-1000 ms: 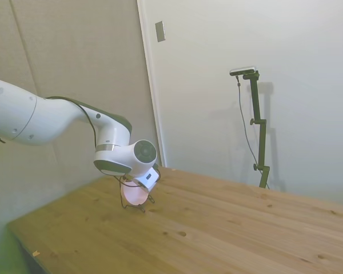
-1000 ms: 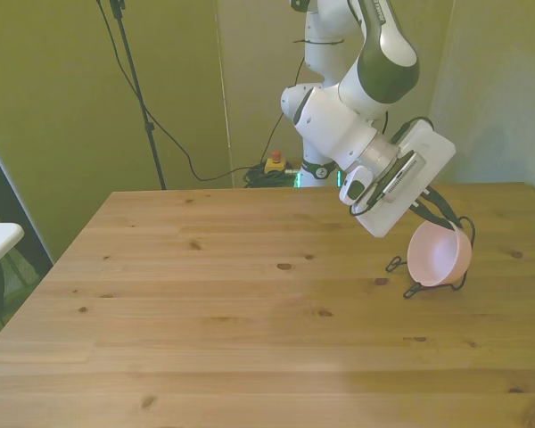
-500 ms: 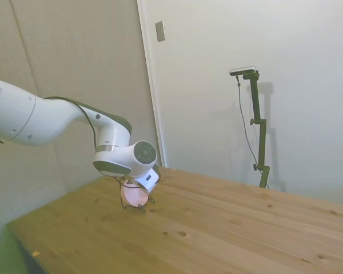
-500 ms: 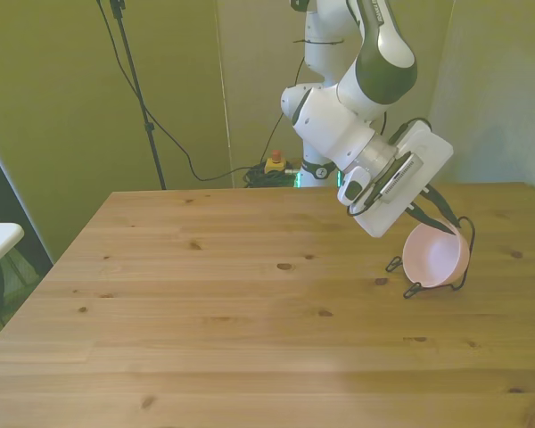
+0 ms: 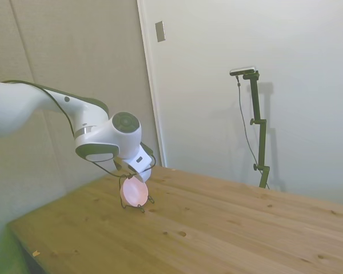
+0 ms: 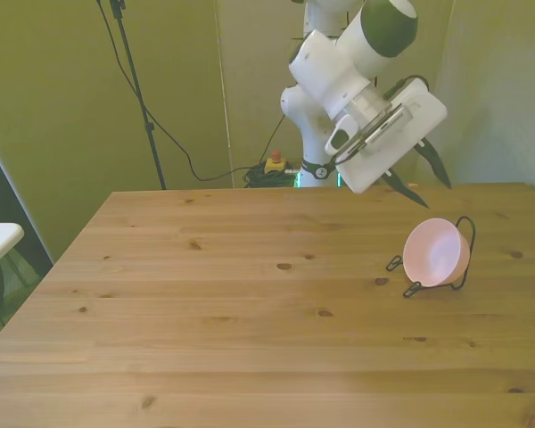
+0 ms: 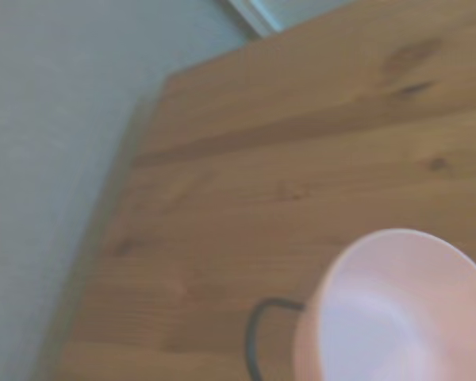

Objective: Load the bowl

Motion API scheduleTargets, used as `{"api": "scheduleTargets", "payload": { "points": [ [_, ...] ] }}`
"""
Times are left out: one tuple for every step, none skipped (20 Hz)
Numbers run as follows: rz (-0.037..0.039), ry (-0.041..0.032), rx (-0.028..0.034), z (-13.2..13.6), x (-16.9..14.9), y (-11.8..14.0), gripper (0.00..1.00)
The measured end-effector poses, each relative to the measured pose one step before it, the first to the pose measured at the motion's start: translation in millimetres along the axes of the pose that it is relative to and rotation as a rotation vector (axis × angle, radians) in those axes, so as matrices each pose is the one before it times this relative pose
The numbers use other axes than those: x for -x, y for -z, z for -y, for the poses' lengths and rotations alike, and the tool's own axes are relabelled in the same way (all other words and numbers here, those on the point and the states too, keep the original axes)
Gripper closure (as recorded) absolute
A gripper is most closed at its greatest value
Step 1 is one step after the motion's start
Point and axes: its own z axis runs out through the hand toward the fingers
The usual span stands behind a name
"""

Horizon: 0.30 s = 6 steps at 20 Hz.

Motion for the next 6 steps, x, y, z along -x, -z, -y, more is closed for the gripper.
{"api": "scheduleTargets", "payload": {
  "points": [
    [-0.02481,-0.00676,0.05103,-1.42,3.0,7.92,0.0],
    [-0.02551,-0.00567,0.04809,-2.18,2.86,7.77,0.0],
    [-0.0244,-0.00088,0.04563,-2.44,3.56,9.14,0.0],
    [-0.02195,-0.0031,0.04311,-3.33,4.1,9.05,0.0],
    [-0.01748,-0.00038,0.03369,-3.66,4.93,9.46,0.0],
    [-0.01555,-0.00217,0.03076,-4.82,5.14,8.9,0.0]
  ]
}}
